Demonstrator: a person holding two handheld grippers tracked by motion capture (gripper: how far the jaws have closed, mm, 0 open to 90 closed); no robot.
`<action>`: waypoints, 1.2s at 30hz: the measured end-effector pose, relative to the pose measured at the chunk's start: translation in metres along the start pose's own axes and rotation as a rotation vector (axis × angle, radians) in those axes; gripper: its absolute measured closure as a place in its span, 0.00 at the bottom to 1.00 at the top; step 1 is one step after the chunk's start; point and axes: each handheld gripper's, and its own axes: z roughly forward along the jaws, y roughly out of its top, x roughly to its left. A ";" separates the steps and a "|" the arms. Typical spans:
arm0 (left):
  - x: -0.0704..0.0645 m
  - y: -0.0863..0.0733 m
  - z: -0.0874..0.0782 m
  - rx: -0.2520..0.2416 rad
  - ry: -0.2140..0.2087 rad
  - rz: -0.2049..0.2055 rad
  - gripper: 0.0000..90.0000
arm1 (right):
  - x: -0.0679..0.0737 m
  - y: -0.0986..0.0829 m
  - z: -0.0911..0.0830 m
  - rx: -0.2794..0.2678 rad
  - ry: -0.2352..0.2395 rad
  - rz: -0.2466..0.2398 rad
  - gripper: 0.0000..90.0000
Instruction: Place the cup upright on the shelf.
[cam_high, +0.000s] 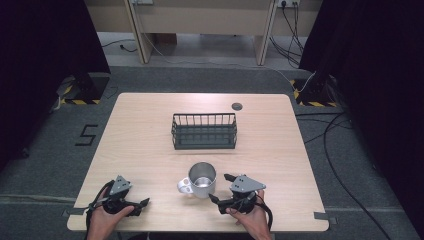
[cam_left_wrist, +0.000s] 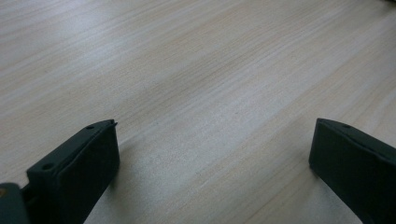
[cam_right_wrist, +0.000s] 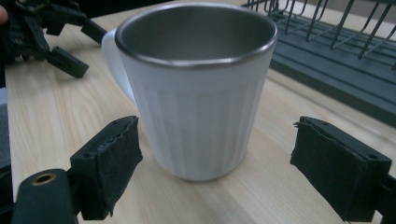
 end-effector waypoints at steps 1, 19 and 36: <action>0.000 0.000 0.000 0.000 0.000 0.000 0.01 | 0.000 0.001 0.000 -0.011 0.002 0.000 0.17; 0.000 0.000 0.000 0.000 0.000 0.000 0.01 | 0.007 0.017 0.005 -0.132 0.019 -0.009 0.17; 0.000 0.000 0.000 0.000 0.000 -0.001 0.01 | 0.008 0.022 0.020 -0.188 0.025 0.012 0.12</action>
